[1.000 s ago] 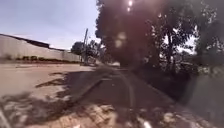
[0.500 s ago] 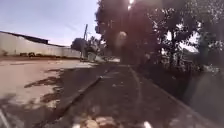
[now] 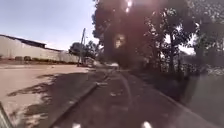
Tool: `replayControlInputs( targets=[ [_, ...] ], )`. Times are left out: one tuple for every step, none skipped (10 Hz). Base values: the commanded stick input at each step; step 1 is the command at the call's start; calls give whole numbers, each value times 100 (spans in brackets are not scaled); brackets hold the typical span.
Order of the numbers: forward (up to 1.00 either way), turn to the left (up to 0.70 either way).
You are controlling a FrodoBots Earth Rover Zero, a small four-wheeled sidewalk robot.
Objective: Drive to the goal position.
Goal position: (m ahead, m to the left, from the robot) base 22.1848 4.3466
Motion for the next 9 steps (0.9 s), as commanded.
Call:
replayControlInputs(
  targets=[
    [85, -34],
    [85, -34],
    [85, -4],
    [85, -1],
    [85, -34],
    [85, -34],
    [85, -34],
    [85, -34],
    [85, -29]
  ],
)
